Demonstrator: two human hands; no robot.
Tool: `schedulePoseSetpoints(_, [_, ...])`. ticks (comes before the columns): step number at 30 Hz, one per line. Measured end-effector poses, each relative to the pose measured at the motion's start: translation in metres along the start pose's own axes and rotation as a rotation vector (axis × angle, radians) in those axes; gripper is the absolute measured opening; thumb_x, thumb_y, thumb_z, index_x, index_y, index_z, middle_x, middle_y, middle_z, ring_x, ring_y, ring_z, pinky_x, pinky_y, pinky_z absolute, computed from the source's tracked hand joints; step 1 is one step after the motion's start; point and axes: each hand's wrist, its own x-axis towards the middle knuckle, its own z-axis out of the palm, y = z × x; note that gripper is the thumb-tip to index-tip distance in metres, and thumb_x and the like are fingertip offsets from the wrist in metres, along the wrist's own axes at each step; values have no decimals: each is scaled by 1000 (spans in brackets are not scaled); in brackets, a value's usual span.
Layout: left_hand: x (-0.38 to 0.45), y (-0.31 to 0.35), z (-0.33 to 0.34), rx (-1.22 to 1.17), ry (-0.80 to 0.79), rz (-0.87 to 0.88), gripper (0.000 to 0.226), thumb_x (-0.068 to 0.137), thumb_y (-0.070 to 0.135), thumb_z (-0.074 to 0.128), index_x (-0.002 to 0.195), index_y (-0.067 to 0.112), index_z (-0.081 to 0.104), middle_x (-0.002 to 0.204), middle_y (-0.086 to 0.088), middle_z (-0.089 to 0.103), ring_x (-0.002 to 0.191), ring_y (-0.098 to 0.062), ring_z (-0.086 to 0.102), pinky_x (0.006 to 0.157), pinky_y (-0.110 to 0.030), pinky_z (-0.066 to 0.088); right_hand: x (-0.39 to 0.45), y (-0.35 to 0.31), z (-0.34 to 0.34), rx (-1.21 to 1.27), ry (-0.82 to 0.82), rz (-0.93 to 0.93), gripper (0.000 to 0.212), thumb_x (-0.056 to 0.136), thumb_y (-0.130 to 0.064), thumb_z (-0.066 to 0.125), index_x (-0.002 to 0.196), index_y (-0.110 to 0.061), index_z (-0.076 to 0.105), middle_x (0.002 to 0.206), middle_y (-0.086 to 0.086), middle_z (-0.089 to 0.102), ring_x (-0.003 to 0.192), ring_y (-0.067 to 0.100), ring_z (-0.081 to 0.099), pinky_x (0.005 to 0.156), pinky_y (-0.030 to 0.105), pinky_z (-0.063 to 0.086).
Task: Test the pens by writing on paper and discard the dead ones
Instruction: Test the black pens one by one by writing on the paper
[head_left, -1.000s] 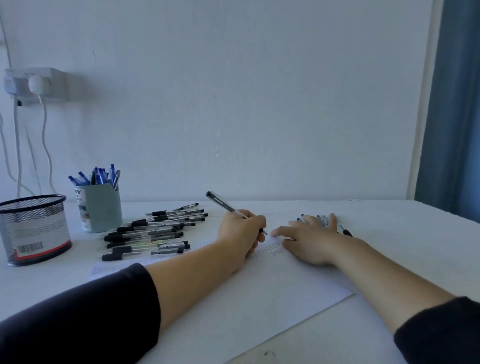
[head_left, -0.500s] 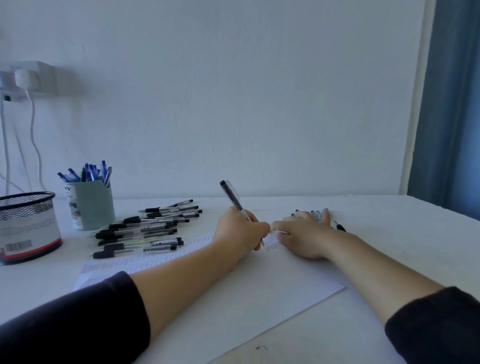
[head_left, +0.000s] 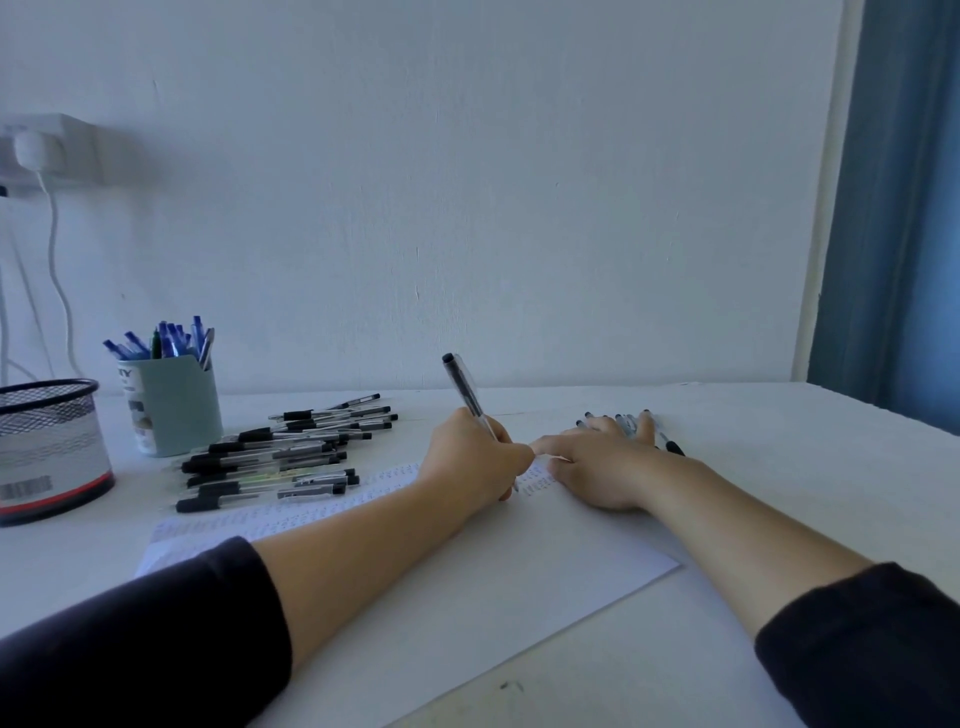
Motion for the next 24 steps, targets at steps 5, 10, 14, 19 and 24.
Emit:
schedulePoseSetpoints(5, [0, -1, 0, -9, 11, 16, 19, 74, 10, 56, 56, 11, 53, 46, -1, 56, 34, -6, 39, 36, -10, 28, 0, 0, 0, -12, 5, 3, 42, 103, -33, 17, 136, -54, 33, 155, -3, 25, 146, 19, -5, 106, 61, -17])
schedulePoseSetpoints(10, [-1, -1, 1, 0, 11, 19, 18, 75, 12, 58, 58, 12, 54, 47, 0, 56, 31, -5, 37, 35, -10, 28, 0, -1, 0, -12, -1, 10, 42, 103, -33, 16, 135, -55, 34, 154, -3, 27, 146, 18, -4, 106, 61, -18])
schedulePoseSetpoints(14, [-2, 0, 1, -2, 21, 19, 20, 75, 12, 58, 56, 13, 53, 45, 1, 55, 33, -5, 38, 35, -10, 27, 1, 0, 1, -17, 3, 10, 42, 103, -34, 16, 134, -54, 35, 154, -4, 28, 146, 18, -4, 106, 61, -17])
schedulePoseSetpoints(19, [-3, -1, 0, -17, 18, 27, 21, 75, 12, 59, 56, 12, 53, 46, 0, 56, 34, -6, 39, 35, -10, 28, 1, 0, 1, -15, 1, 14, 43, 103, -32, 16, 135, -55, 33, 155, -3, 26, 146, 18, -6, 105, 61, -18])
schedulePoseSetpoints(24, [-4, 1, 1, 2, 10, 30, 20, 76, 12, 58, 57, 12, 54, 48, -1, 56, 31, -4, 37, 34, -10, 27, 1, 0, 1, -12, -5, 16, 45, 103, -32, 15, 135, -57, 32, 156, -2, 24, 146, 19, -8, 105, 61, -19])
